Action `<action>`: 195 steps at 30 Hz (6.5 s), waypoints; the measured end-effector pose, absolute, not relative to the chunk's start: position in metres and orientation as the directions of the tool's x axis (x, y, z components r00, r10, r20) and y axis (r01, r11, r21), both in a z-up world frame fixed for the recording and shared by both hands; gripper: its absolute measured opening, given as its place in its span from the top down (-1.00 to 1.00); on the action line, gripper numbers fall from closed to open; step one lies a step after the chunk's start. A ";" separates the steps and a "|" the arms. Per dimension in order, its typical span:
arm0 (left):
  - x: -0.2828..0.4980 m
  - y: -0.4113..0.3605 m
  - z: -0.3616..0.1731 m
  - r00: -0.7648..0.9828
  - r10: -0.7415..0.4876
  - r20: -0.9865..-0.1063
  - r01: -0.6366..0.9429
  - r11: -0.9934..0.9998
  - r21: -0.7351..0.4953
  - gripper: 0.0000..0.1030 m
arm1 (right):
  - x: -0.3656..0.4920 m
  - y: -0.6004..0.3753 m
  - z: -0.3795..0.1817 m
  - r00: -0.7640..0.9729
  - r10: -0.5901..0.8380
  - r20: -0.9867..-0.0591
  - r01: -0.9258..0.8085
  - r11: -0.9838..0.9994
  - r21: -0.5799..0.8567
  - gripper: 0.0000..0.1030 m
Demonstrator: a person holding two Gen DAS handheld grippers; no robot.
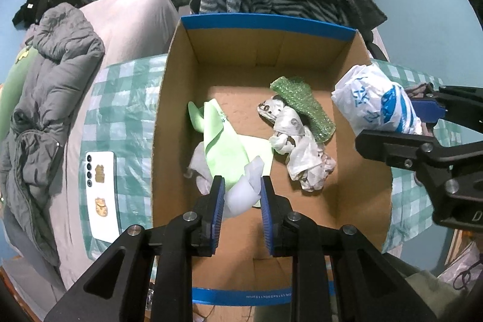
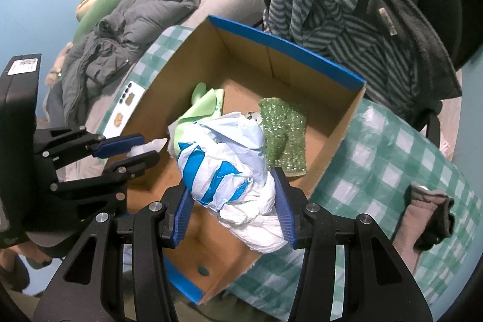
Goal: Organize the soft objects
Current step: 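Carry the white item and bag bundle over the cardboard box with both tools, then open both tools to drop the white item and bag into the box, then move the right tool to the dark grey sock lying on the grey mitten, then close the right tool on the dark grey sock and lift it, then close the left tool on the grey fuzzy mitten's cuff while the right tool holds the sock, then carry the grey mitten and dark sock over the cardboard box with both tools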
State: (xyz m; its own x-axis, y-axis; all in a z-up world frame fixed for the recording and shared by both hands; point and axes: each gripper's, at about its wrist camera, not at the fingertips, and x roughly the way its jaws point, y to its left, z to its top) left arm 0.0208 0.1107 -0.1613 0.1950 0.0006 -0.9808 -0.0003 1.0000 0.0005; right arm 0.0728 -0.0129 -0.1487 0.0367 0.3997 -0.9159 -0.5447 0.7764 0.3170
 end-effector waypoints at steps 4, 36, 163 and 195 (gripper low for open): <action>0.022 0.110 -0.166 0.177 0.010 -0.984 -0.009 1.000 0.008 0.50 | 0.075 -0.009 -0.151 0.041 0.383 -0.923 -0.534 0.789 0.304 -0.03; 0.020 0.059 -0.136 0.184 -0.007 -0.983 0.000 1.000 -0.008 0.12 | 0.083 -0.097 -0.125 0.128 0.346 -0.929 -0.490 0.837 0.244 -0.27; 0.135 -0.227 -0.279 -0.096 -0.269 -0.958 -0.041 0.963 -0.266 0.49 | 0.091 -0.411 -0.206 0.151 0.284 -0.947 -0.157 0.952 0.261 0.25; 0.097 -0.222 -0.154 0.189 -0.037 -0.981 0.294 0.956 0.021 0.70 | 0.069 -0.379 -0.150 0.222 0.268 -0.938 -0.215 0.951 0.221 0.25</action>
State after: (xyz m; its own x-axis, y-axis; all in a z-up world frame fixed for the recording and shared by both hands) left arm 0.0965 -0.2224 -0.1541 0.1889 -0.0367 -0.9813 0.2941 0.9555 0.0209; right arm 0.0689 -0.3791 -0.1498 0.2220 0.2679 -0.9375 -0.2150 0.9513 0.2209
